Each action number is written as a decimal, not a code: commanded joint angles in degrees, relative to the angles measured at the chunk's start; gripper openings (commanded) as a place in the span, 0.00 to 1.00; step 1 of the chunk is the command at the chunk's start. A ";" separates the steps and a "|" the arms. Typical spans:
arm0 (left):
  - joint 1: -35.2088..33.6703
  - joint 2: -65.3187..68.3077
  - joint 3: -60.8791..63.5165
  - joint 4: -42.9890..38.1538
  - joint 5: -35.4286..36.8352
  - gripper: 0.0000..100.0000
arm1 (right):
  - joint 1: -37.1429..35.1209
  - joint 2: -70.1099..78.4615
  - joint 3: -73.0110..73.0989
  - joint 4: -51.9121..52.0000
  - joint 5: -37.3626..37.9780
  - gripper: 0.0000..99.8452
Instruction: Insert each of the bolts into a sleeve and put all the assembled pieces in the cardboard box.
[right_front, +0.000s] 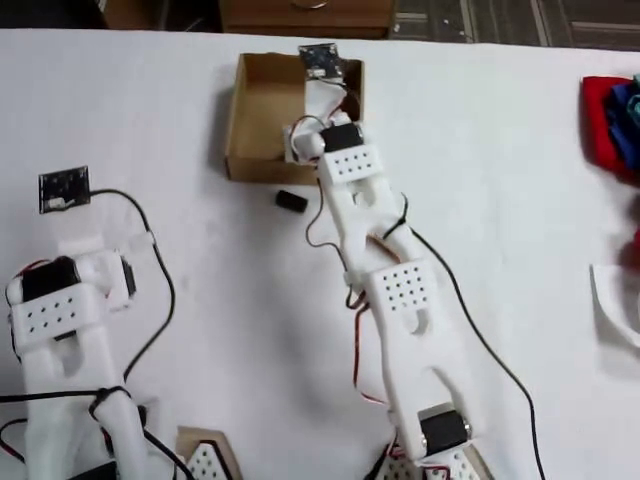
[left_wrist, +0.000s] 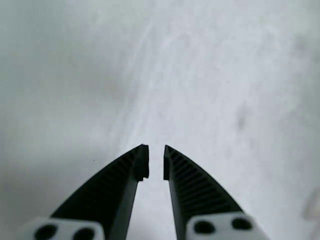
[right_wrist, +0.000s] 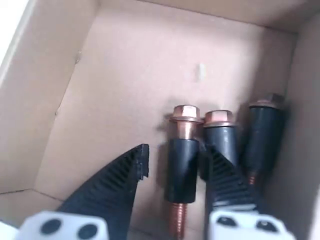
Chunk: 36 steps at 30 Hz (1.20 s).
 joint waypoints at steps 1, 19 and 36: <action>-0.53 -0.79 -0.22 -0.44 0.09 0.07 | 1.54 -2.59 -5.89 0.92 0.09 0.13; -0.26 -0.35 10.42 -17.41 0.09 0.07 | -2.33 -12.62 -17.32 39.43 24.62 0.07; -0.26 -0.70 20.44 -31.65 0.18 0.07 | -13.49 -30.99 28.75 35.12 34.81 0.15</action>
